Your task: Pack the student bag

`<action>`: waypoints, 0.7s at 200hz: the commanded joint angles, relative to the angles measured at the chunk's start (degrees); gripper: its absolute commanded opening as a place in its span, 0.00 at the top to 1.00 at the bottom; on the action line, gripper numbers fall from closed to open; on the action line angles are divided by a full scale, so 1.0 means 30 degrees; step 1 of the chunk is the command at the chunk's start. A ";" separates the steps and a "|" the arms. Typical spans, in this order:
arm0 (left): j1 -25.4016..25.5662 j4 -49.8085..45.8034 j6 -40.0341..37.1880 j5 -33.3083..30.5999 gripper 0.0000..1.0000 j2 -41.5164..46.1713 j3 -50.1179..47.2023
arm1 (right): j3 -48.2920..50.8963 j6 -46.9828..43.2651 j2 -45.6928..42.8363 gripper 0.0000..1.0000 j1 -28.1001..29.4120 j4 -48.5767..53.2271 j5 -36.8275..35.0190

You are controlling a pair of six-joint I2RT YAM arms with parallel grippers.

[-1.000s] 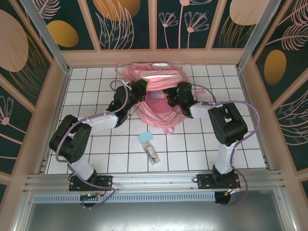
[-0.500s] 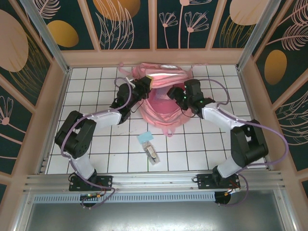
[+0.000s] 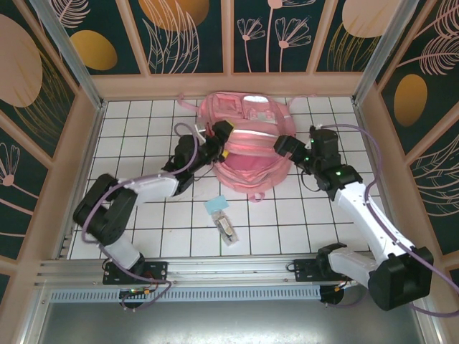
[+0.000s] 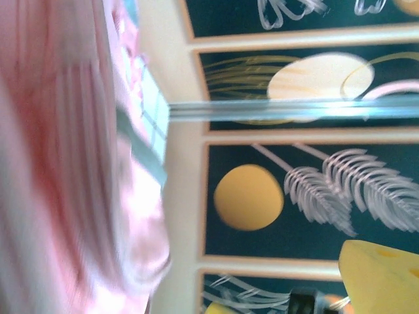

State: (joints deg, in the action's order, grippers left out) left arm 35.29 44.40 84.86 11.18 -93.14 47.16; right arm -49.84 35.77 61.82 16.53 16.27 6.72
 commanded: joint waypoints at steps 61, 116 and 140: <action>-0.2858 -0.8627 -0.9719 -0.5341 0.01 0.6514 -0.0962 | 0.2501 0.0824 0.3067 0.02 -0.2609 -0.4559 0.3578; -0.5889 -0.6353 -1.0059 -0.1300 0.03 -0.1324 0.3871 | 0.3314 0.2088 0.5075 0.02 -0.1595 -0.7128 0.2627; -0.6429 -0.6015 -0.9909 0.0688 0.11 -0.5495 0.7212 | 0.3231 0.1966 0.6050 0.03 -0.1266 -0.7791 0.2272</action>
State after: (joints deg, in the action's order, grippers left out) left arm 17.34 23.79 56.64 5.65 -101.43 60.47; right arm -40.34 41.06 77.54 11.77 -2.04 15.90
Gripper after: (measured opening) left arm 0.922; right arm 0.976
